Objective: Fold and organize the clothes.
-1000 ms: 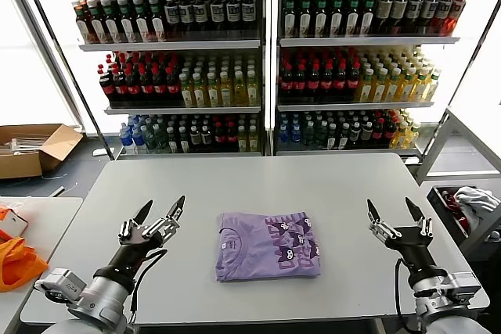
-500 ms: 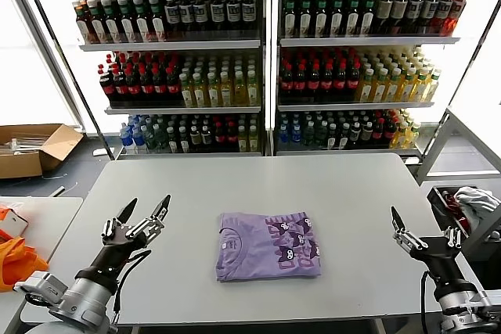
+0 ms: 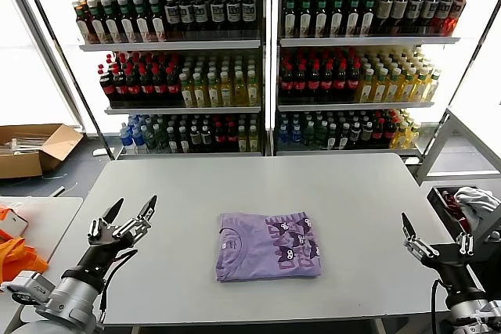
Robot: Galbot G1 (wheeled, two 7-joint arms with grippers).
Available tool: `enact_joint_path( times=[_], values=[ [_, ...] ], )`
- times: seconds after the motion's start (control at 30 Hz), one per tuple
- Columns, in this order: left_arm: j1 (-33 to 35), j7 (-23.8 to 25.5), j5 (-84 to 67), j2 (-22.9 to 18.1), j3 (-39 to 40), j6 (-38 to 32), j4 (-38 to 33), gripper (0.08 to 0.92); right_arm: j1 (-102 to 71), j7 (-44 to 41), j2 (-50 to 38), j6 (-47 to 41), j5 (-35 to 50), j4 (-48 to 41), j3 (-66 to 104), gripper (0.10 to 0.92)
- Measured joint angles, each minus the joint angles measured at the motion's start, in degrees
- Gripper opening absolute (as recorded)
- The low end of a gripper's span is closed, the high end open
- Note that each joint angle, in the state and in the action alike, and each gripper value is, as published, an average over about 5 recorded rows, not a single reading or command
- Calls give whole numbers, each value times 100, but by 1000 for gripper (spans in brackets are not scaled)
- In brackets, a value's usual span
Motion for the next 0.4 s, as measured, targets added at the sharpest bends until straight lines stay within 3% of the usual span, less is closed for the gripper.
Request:
enact_joint_path(
  times=[0.4],
  values=[
    [12, 97, 4, 33, -206, -25, 24, 823, -41, -131, 30, 80, -13, -32, 24, 823]
  ],
)
